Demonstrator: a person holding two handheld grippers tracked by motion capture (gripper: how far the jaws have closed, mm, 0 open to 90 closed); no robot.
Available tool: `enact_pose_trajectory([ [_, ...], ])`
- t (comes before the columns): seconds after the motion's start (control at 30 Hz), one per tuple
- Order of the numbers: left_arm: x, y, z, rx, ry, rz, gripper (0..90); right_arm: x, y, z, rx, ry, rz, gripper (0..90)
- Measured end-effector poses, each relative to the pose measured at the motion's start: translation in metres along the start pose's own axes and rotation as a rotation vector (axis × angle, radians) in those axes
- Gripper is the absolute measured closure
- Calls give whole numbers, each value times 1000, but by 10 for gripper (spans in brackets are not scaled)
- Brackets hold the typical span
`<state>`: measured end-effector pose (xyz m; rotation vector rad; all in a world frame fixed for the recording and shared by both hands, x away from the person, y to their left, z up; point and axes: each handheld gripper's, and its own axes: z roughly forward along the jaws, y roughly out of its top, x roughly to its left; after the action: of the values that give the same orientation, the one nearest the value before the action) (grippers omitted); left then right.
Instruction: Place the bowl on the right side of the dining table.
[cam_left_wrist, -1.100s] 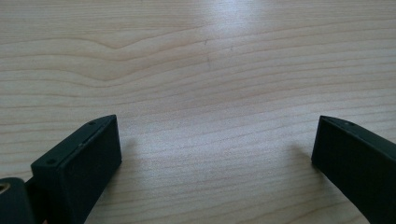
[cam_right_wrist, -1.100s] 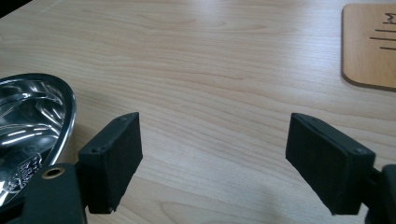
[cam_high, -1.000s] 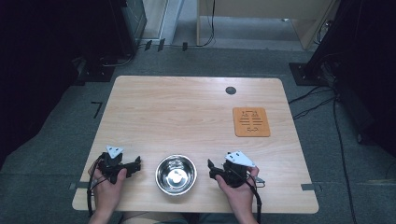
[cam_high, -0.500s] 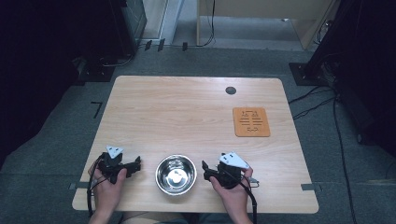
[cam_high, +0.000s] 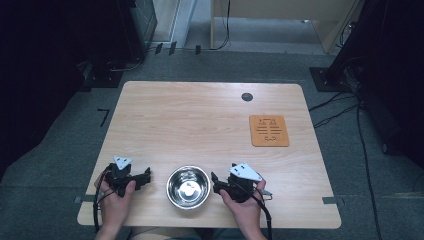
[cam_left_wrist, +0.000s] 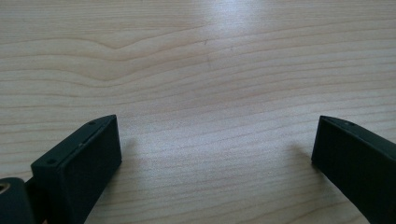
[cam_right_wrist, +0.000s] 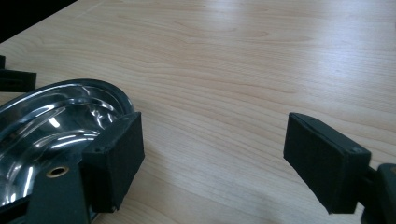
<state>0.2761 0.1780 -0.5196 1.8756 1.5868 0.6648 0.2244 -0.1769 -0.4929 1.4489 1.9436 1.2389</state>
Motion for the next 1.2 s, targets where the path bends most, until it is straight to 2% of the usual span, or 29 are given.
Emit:
enact_pose_trajectory([
  [0.37, 0, 0, 0, 0, 0, 0, 12, 12, -3, 8, 19, 56, 1, 216],
  [0.8, 0, 0, 0, 0, 0, 0, 12, 23, -9, 25, 83, 109, 13, 229],
  [0.9, 0, 0, 0, 0, 0, 0, 12, 27, -11, 28, 98, 118, 12, 293],
  [0.97, 0, 0, 0, 0, 0, 0, 12, 29, -12, 29, 98, 115, 2, 379],
  [1.1, 0, 0, 0, 0, 0, 0, 12, 29, -14, 31, 124, 190, 7, 532],
  [1.2, 0, 0, 0, 0, 0, 0, 12, 30, -16, 33, 148, 195, -10, 577],
])
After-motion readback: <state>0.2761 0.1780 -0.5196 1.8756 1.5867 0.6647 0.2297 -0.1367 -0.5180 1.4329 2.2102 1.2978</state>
